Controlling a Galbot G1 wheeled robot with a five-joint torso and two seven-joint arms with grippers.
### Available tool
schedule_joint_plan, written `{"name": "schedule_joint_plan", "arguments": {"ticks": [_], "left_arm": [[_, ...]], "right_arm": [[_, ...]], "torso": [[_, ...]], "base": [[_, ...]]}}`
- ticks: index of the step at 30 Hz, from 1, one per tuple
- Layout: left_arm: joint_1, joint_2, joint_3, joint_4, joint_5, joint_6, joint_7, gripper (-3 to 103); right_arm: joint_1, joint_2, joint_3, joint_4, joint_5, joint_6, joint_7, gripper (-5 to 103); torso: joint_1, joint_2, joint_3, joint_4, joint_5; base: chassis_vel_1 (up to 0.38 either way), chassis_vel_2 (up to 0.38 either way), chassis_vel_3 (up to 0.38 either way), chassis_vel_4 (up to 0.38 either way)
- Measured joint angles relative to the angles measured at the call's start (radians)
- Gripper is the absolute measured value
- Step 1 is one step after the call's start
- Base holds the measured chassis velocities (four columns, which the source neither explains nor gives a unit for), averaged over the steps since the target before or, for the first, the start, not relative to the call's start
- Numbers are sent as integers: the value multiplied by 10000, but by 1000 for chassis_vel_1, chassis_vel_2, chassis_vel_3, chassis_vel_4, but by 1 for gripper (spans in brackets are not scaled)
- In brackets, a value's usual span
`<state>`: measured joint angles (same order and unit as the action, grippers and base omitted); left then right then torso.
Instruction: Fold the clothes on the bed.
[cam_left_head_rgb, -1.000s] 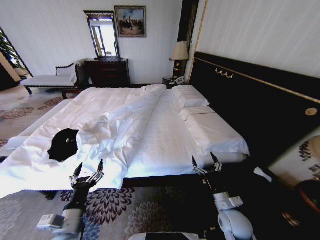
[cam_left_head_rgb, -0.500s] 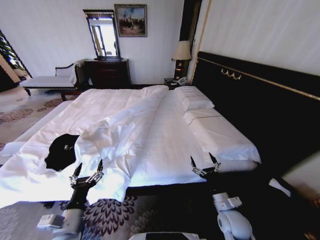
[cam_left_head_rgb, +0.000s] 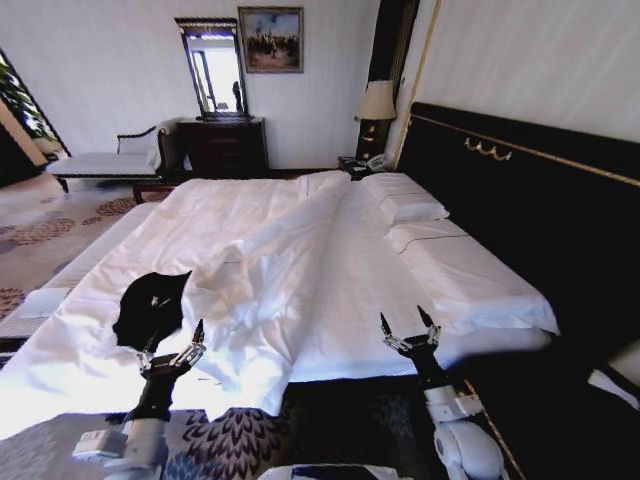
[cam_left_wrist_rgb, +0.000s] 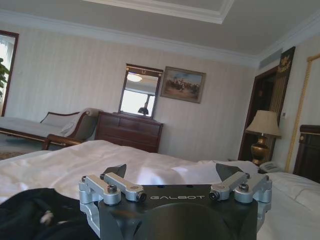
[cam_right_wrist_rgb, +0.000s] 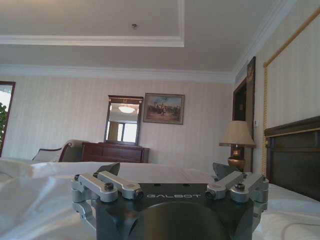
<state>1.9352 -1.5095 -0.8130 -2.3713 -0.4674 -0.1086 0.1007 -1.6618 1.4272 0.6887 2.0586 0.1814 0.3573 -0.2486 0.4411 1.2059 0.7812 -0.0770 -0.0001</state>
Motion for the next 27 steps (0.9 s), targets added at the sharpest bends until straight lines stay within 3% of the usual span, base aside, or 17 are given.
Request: {"name": "schedule_joint_plan", "arguments": {"ticks": [12, 15, 18, 20, 21, 23, 25, 27], "left_arm": [[-39, 11, -106, 59, -30, -14, -26, 100], [-14, 44, -238, 22, -93, -12, -25, 100], [66, 127, -552, -29, -201, -12, -25, 100], [128, 168, -760, -30, -215, -12, -97, 100], [128, 168, -760, -30, -215, -12, -97, 100], [317, 178, -943, -183, -145, 7, -336, 100], [385, 173, -970, -272, -89, 32, -404, 100], [537, 131, -1042, -573, 137, 111, -606, 100]], "right_arm": [[104, -18, -447, -228, 324, 359, -50, 100], [149, -131, -691, -226, 678, 394, -51, 100], [253, -557, -1466, 33, 2110, 92, 176, 100], [518, -957, -2245, 321, 3200, -398, 658, 100], [518, -957, -2245, 321, 3200, -398, 658, 100], [1333, -1469, -3477, 467, 4234, -1204, 1894, 100], [1577, -1591, -3781, 461, 4472, -1395, 2244, 100], [2449, -1930, -4761, 345, 5319, -2004, 3213, 100]], "torso": [[1, 0, 0, -1, 3], [0, 0, 0, -2, 6], [0, 0, 0, -3, 4], [0, 0, 0, -3, -1], [0, 0, 0, -3, -1], [1, 0, 0, 2, -4], [1, 0, 0, -1, 0], [1, -1, 0, 2, 1]], "base": [[64, 98, -58, -105], [0, 0, 0, 0], [0, 0, 0, 0], [0, 0, 0, 0], [0, 0, 0, 0], [0, 0, 0, 0], [0, 0, 0, 0], [0, 0, 0, 0]]}}
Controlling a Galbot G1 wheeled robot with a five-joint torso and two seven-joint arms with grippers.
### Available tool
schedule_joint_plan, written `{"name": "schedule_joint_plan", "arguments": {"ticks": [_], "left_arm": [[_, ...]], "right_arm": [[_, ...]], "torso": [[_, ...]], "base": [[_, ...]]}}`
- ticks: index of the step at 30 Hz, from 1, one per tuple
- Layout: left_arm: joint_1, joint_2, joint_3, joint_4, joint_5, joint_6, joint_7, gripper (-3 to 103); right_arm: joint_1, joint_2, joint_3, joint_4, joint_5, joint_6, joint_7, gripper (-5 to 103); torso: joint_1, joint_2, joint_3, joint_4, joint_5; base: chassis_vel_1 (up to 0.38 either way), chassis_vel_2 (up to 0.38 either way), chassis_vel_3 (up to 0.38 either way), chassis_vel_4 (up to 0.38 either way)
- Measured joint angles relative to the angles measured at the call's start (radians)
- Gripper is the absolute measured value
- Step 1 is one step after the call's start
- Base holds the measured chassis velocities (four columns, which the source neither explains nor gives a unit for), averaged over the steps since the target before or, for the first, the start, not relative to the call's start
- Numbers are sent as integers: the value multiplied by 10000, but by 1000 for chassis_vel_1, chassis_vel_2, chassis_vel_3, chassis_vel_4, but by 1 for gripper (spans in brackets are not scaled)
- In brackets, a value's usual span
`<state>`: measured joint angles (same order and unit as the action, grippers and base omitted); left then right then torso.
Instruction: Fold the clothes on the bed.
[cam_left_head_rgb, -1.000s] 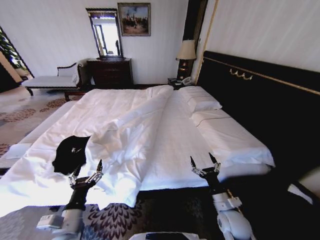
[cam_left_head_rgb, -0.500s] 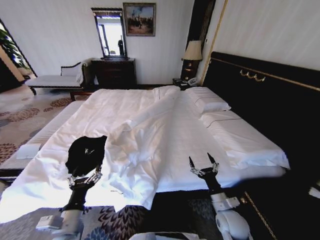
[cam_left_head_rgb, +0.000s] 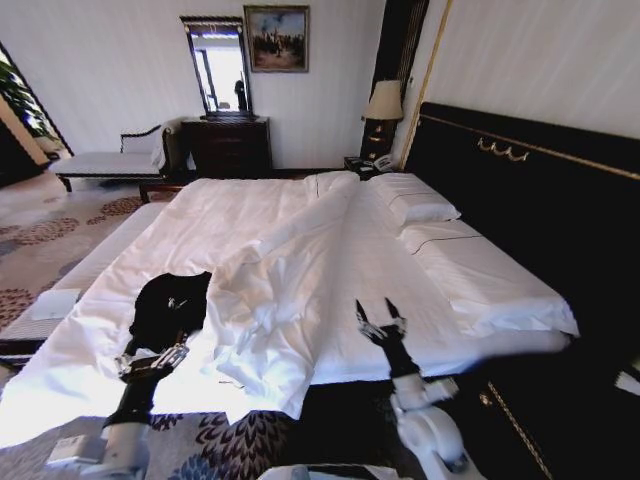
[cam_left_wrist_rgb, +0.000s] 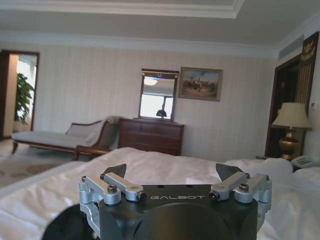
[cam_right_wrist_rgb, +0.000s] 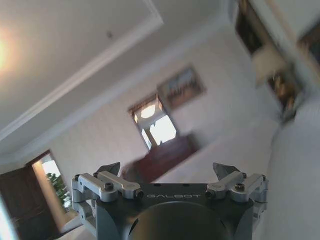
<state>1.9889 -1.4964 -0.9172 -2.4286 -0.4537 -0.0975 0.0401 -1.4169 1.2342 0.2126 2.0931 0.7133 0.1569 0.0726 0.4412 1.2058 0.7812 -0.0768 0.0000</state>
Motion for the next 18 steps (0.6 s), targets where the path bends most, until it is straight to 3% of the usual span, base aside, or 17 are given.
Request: {"name": "schedule_joint_plan", "arguments": {"ticks": [1, 3, 4, 10, 17, 18], "left_arm": [[66, -33, -68, -209, 163, 78, -151, 100], [89, -58, -151, -294, 306, 132, -290, 100], [89, -58, -151, -294, 306, 132, -290, 100], [153, -224, -354, 481, 361, -163, -556, 100], [122, -263, -535, 587, 181, -214, -624, 100], [78, -261, -550, 579, 162, -198, -630, 100]], "right_arm": [[729, -209, -719, -154, 572, -405, 625, 100], [1586, -349, -1377, -378, 939, -764, 1139, 100], [1586, -349, -1377, -378, 939, -764, 1139, 100], [4583, -506, -3804, -1541, 1313, -1946, 2539, 100], [7082, -753, -5209, -2282, 2187, -3328, 2905, 100], [7679, -763, -5442, -2388, 2682, -3758, 2899, 100]], "torso": [[0, 0, 1, -2, 4], [0, 0, 0, -4, 2], [0, 0, 0, -4, 2], [1, 0, 2, -1, -4], [1, 0, 1, -2, -1], [2, -1, 1, -2, -2]], "base": [[0, 0, 0, 0], [0, 0, 0, 0], [0, 0, 0, 0], [0, 0, 0, 0], [0, 0, 0, 0], [0, 0, 0, 0]]}}
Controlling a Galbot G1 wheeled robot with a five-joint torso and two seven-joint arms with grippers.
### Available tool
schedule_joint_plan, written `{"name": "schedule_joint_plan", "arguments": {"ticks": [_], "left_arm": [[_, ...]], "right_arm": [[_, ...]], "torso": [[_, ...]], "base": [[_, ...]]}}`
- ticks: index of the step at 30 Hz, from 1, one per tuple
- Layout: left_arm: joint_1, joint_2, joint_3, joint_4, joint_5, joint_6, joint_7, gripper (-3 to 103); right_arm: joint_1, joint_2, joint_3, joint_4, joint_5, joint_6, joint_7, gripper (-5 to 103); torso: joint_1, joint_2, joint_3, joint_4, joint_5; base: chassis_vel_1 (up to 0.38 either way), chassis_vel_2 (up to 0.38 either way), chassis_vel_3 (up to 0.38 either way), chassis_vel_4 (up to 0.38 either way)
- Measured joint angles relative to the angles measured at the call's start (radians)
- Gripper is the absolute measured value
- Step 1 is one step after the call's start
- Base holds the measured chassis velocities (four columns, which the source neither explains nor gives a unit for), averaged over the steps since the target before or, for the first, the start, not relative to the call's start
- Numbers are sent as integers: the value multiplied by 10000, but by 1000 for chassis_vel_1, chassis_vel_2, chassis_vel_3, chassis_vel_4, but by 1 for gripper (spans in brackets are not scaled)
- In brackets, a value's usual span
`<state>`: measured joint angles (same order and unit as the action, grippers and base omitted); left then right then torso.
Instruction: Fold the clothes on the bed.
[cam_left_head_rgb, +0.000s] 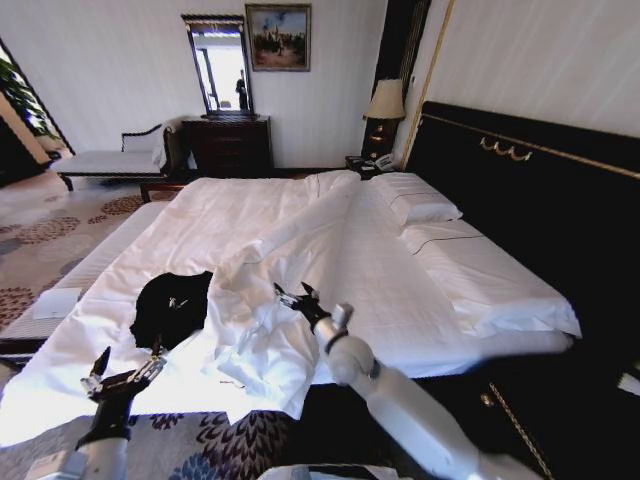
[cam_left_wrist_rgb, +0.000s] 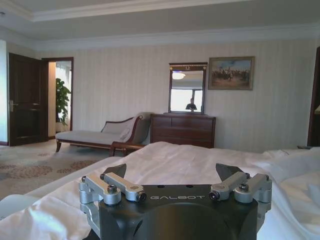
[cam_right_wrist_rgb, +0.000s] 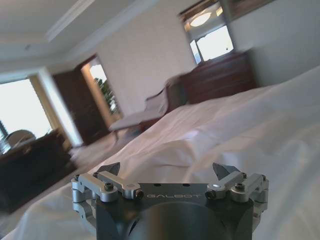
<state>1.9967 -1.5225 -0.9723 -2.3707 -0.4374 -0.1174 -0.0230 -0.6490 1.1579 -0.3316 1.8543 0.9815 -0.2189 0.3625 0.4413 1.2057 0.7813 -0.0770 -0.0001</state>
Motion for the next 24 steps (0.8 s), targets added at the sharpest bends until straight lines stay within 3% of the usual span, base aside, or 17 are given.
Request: {"name": "schedule_joint_plan", "arguments": {"ticks": [3, 4, 7, 11, 24], "left_arm": [[-50, -3, 27, -2, -8, 16, -6, 100], [-50, -3, 27, -2, -8, 16, -6, 100], [-70, -19, 70, 2, -5, 15, -15, 100], [-81, -36, 94, -12, 17, 13, -33, 100], [-119, -30, 113, 49, 24, -33, -97, 100]], "right_arm": [[1021, 144, -460, 11, 1074, -1036, 651, 100], [1021, 144, -460, 11, 1074, -1036, 651, 100], [1774, 455, -1027, 165, 1963, -2128, 1938, 100], [2269, 835, -1561, 140, 2702, -2780, 2515, 100], [2828, 2219, -2569, -1009, 2858, -2933, 2603, 100]], "torso": [[1, 0, 1, -2, -1], [1, 0, 1, -2, -1], [0, 0, -1, 1, -1], [-1, 1, -2, -1, -1], [-1, 1, -2, 0, -1]], "base": [[0, 0, 0, 0], [0, 0, 0, 0], [0, 0, 0, 0], [0, 0, 0, 0], [0, 0, 0, 0]]}}
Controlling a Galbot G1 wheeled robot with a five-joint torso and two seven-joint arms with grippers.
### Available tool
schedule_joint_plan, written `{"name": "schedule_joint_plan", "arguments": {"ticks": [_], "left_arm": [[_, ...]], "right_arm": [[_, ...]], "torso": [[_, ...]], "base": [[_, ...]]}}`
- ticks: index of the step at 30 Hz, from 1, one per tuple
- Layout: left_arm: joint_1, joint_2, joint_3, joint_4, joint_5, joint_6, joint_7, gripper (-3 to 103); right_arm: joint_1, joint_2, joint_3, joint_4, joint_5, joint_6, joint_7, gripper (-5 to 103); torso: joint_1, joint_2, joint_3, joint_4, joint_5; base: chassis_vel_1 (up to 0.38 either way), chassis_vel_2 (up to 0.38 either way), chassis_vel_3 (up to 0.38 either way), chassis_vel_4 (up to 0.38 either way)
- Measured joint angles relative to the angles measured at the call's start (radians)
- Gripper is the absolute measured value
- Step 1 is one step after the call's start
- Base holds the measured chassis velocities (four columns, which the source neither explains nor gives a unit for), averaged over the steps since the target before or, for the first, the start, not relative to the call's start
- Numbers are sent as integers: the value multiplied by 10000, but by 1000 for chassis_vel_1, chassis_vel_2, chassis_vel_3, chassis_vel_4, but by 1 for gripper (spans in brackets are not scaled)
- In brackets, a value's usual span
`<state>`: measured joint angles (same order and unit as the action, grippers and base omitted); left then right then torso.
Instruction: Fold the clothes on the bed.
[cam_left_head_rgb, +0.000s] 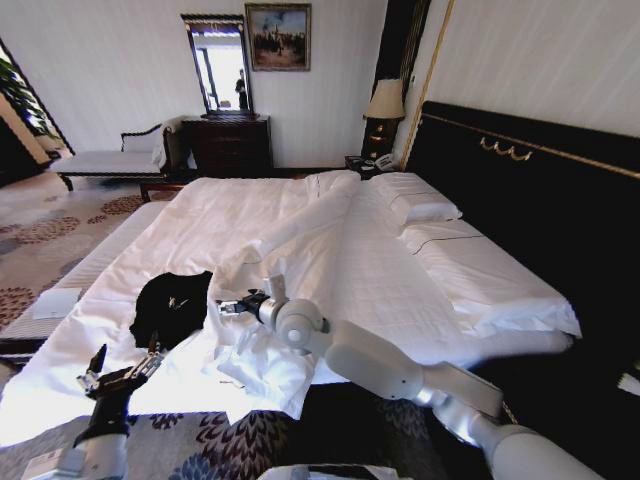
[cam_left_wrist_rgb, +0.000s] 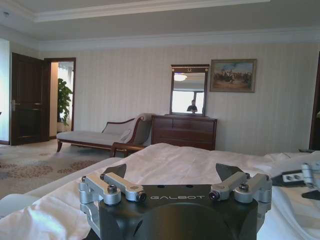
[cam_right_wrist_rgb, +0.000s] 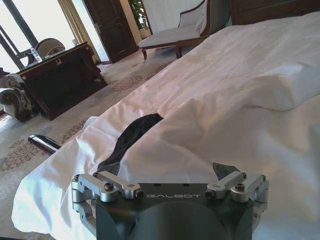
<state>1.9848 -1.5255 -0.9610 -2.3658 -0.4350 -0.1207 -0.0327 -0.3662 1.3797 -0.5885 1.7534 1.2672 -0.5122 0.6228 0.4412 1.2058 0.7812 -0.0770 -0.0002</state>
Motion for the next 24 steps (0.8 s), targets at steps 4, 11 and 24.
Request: {"name": "schedule_joint_plan", "arguments": {"ticks": [4, 11, 24], "left_arm": [[-38, 7, 30, 66, 1, -20, -17, 100], [-55, 26, 25, 136, -21, -98, -40, 100], [-48, 31, -19, 235, -80, -224, -93, 100]], "right_arm": [[59, 287, -122, -355, -70, 29, 26, 100], [154, 816, -382, -831, -349, 18, 271, 100], [172, 1399, -862, -2201, -1887, -759, 1427, 94]], "torso": [[1, 0, 0, 0, 1], [0, 0, 0, -1, 1], [0, 0, 0, 0, 1]], "base": [[0, 0, 0, 0], [0, 0, 0, 0], [0, 0, 0, 0]]}}
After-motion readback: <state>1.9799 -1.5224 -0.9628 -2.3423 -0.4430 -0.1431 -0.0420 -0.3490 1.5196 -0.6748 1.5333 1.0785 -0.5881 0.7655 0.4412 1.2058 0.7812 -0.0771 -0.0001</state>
